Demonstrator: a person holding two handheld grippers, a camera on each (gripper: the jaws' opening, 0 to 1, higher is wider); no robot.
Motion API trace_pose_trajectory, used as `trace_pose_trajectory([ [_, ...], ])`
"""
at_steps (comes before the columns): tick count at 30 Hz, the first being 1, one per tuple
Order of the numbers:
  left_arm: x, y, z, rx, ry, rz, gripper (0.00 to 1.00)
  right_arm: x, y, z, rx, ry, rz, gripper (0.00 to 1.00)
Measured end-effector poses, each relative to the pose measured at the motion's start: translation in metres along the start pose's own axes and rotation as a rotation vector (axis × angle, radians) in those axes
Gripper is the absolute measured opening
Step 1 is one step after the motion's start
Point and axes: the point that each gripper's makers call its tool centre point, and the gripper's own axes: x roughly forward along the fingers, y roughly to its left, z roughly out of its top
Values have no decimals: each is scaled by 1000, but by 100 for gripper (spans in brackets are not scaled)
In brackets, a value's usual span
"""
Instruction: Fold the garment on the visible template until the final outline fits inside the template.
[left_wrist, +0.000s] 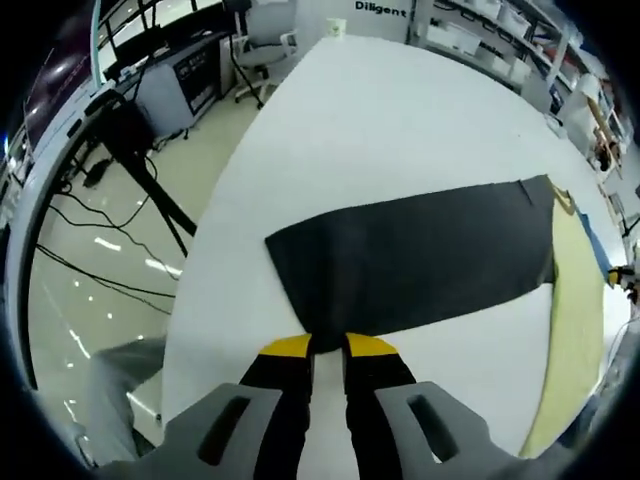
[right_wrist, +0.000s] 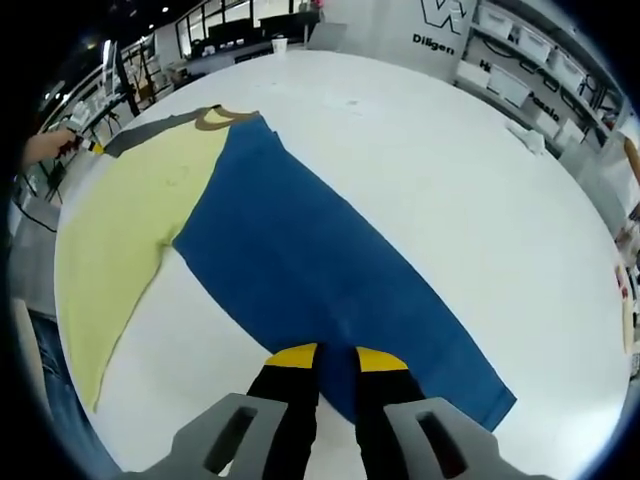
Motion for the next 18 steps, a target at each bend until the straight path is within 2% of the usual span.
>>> trace_pose_trajectory([
  [2, 0, 5, 1, 17, -3, 12, 17, 0, 0, 0, 2, 3, -1, 6],
  [3, 0, 6, -1, -56, 1, 7, 18, 0, 0, 0, 3, 3, -1, 7],
  [4, -1, 7, -3, -84, 4, 11, 18, 0, -1, 0, 7, 2, -1, 7],
  [8, -3, 3, -5, -4, 6, 24, 18, -1, -3, -1, 43, -7, -6, 10],
  [11, -13, 0, 3, 22, -54, 56, 16, -3, -2, -1, 53, 23, -11, 9],
  [12, -19, -2, 11, 29, -95, 63, 16, -4, -2, 5, 43, -2, -13, 8],
  [13, -21, -3, 14, 32, -112, 68, 15, -4, 0, 16, 36, -43, -6, 8],
  [14, -24, -7, 14, 36, -117, 70, 15, -4, 0, 18, 38, -43, -6, 9],
  [18, -28, -22, 20, 44, -157, 55, 15, 3, 3, 48, 77, -103, 10, 9],
])
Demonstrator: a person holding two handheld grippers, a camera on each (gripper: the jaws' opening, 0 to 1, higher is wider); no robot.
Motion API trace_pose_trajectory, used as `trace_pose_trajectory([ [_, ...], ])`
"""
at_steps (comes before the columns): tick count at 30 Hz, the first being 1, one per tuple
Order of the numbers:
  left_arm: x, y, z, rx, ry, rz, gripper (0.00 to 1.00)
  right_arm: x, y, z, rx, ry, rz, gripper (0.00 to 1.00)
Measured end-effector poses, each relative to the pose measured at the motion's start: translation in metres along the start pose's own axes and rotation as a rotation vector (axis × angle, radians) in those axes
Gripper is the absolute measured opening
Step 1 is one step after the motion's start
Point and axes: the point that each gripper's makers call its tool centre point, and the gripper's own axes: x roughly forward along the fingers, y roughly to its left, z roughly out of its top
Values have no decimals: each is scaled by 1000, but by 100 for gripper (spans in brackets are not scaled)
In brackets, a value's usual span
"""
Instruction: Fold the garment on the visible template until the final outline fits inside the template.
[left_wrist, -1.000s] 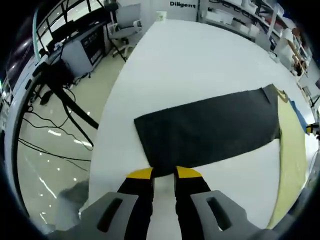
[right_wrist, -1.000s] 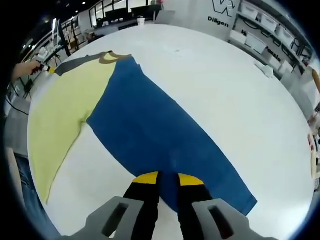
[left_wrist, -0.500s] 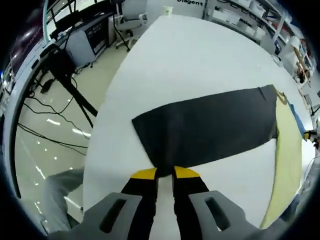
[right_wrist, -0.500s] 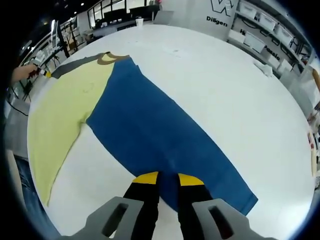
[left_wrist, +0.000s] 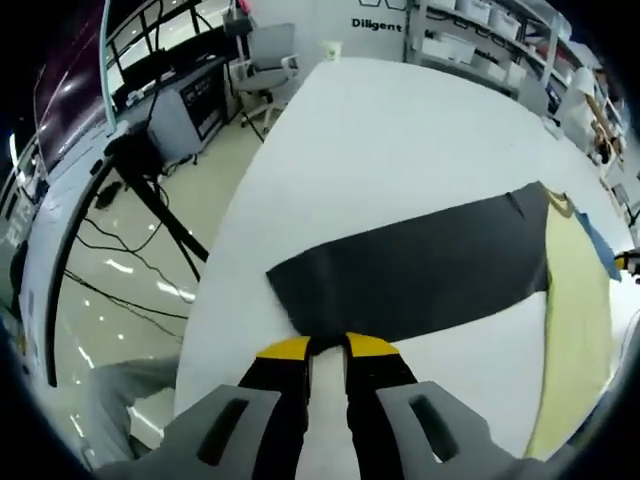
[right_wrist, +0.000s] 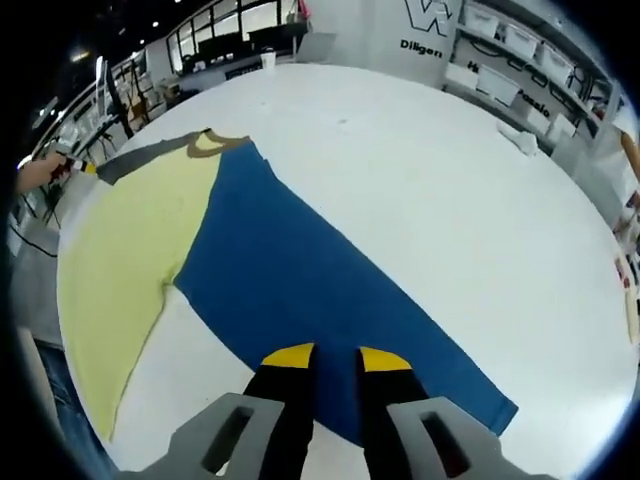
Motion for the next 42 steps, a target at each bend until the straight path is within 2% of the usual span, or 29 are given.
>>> trace_pose_trajectory([
  [3, -3, -14, 5, -12, -42, -19, 14, 14, 10, 21, 2, -33, 21, 9],
  [7, -6, -31, 5, 12, -65, -38, 12, 33, 27, 49, 17, -77, 44, 8],
  [10, -10, -43, 4, 14, -81, -53, 14, 46, 38, 62, 1, -82, 53, 10],
  [12, -10, -45, 3, 31, -80, -52, 17, 52, 39, 63, -5, -78, 45, 11],
  [14, -13, -48, 2, 35, -84, -61, 16, 55, 35, 55, -15, -51, 25, 11],
  [16, -15, -51, 3, 32, -91, -67, 17, 53, 24, 36, -37, 11, -27, 9],
  [17, -16, -51, 3, 30, -96, -68, 16, 48, 19, 36, 40, -37, -54, 7],
  [19, -17, -54, 5, 24, -104, -75, 16, 43, 7, 27, 38, -41, -80, 3],
  [21, -17, -58, 5, 23, -106, -82, 17, 38, -3, 20, 104, -74, -105, 0],
  [23, -15, -63, 5, 18, -108, -92, 17, 32, -14, 10, 114, -66, -142, 0],
  [26, -13, -74, 8, 7, -113, -114, 17, 25, -18, 6, 126, -52, -162, 0],
  [29, -12, -94, 13, 53, -117, -145, 18, 23, -23, 3, 135, -42, -177, 0],
  [32, -12, -104, 18, 82, -126, -158, 20, 18, -31, -2, 227, -53, -172, 12],
  [34, -14, -109, 21, 82, -134, -170, 22, 8, -43, -4, 214, -101, -191, 13],
  [38, -13, -112, 19, 95, -130, -181, 24, -3, -63, -40, 226, -32, -227, 14],
  [40, -12, -111, 16, 95, -123, -176, 24, -13, -70, -50, 258, -66, -234, 18],
  [42, -12, -110, 14, 96, -116, -174, 24, -21, -77, -61, 270, -68, -244, 23],
])
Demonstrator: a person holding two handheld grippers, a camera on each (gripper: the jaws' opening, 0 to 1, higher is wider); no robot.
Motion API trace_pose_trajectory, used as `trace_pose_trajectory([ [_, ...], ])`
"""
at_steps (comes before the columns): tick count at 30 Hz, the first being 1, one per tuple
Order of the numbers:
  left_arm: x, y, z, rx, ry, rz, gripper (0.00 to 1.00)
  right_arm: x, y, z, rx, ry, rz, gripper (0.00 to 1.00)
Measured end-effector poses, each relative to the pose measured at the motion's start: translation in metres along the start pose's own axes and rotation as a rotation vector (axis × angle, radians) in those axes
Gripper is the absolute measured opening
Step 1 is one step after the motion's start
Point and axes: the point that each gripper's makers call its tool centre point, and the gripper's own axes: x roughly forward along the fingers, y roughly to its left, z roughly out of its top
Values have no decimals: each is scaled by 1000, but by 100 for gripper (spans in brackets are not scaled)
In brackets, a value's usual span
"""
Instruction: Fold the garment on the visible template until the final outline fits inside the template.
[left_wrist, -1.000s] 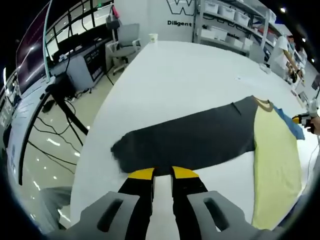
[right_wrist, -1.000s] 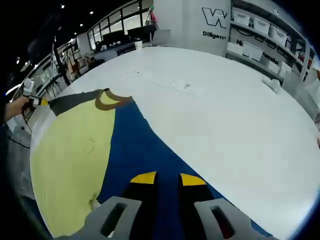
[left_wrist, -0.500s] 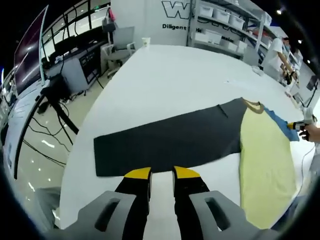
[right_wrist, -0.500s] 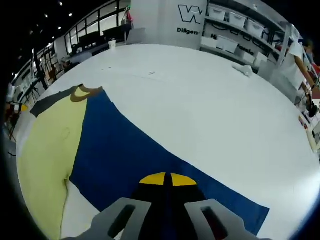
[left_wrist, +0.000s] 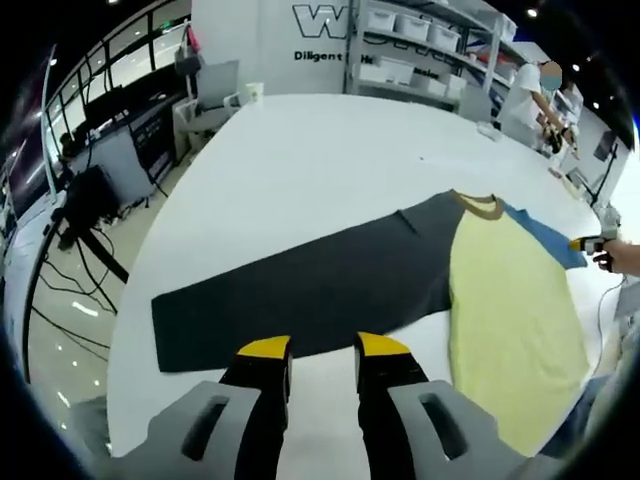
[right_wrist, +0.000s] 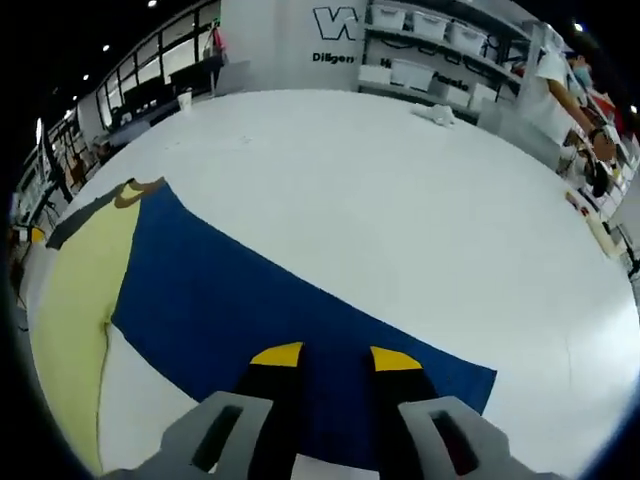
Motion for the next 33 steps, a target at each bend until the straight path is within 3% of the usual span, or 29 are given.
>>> trace_pose_trajectory([
  [2, -1, -1, -1, 0, 1, 0, 24, -9, -7, -7, 27, -14, -17, 25],
  [9, -4, -10, 2, -16, -11, -17, 24, -33, -23, -24, 61, 2, -54, 18],
  [12, -5, -16, 1, -15, -16, -25, 24, -41, -31, -43, 53, 50, -70, 17],
  [13, -5, -18, 1, -15, -18, -30, 25, -41, -32, -39, 54, 10, -66, 17],
  [21, -10, -34, 10, -33, -63, -72, 35, -57, -57, -62, 105, 60, -104, 17],
  [24, -12, -39, 14, -42, -79, -86, 36, -60, -57, -66, 136, 67, -99, 16],
  [28, -18, -49, 19, -41, -105, -102, 38, -66, -57, -72, 144, 81, -117, 9],
  [30, -20, -54, 22, -46, -122, -115, 39, -69, -57, -72, 245, 52, -113, 6],
  [33, -21, -63, 23, -47, -129, -132, 41, -74, -59, -77, 324, 45, -113, 6],
])
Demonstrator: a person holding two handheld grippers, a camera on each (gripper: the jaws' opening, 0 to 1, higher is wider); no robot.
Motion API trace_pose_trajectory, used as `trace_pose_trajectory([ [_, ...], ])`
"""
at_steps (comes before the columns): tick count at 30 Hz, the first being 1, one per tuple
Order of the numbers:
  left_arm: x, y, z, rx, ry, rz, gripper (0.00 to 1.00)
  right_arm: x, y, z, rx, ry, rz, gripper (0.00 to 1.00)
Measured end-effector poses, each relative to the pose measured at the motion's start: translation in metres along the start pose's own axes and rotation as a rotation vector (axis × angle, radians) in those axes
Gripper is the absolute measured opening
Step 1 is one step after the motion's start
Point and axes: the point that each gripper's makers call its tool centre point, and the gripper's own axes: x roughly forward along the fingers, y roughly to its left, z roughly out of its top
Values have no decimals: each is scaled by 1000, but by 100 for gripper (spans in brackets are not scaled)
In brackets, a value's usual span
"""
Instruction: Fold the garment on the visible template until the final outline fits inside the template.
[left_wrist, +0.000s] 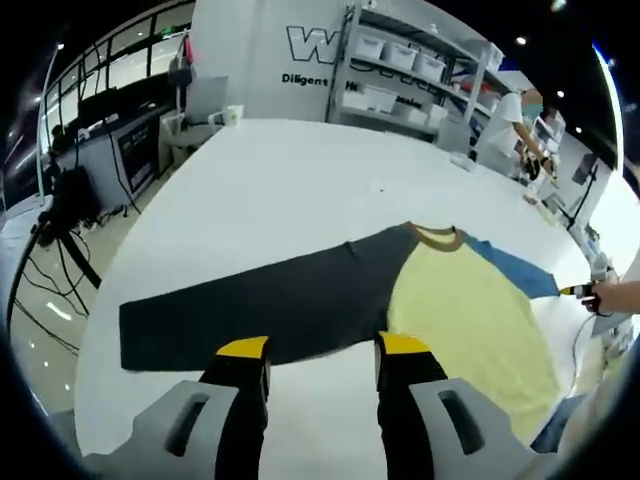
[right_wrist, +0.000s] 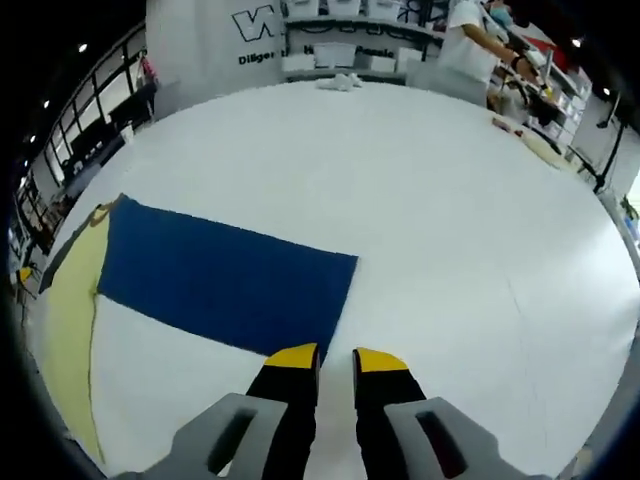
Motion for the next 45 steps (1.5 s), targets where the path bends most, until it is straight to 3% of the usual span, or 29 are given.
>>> trace_pose_trajectory([
  [1, 0, -4, 0, 7, -1, -4, 41, -1, 1, -2, 41, -2, 8, 5],
  [10, 1, -27, 1, 26, -9, -44, 42, 2, 18, -2, 68, -18, 28, 12],
  [13, 0, -32, 1, 31, -10, -50, 42, 4, 21, 2, 119, -41, 39, 16],
  [18, -2, -38, -1, 26, -17, -66, 44, 5, 20, -1, 6, -28, -4, 6],
  [22, 0, -46, -2, 34, -29, -96, 53, 7, 22, -1, -9, -32, -5, 0],
  [29, 3, -65, -12, 79, -23, -152, 72, 7, 21, 6, -34, -33, 1, 0],
  [34, 4, -79, -19, 102, -14, -195, 82, -1, 23, 17, -54, -69, -1, 0],
  [40, 4, -110, -26, 180, -35, -296, 96, -18, 37, 48, -84, -162, 17, 0],
  [45, 4, -129, -36, 231, -32, -356, 99, -32, 54, 73, -129, -224, 46, 0],
])
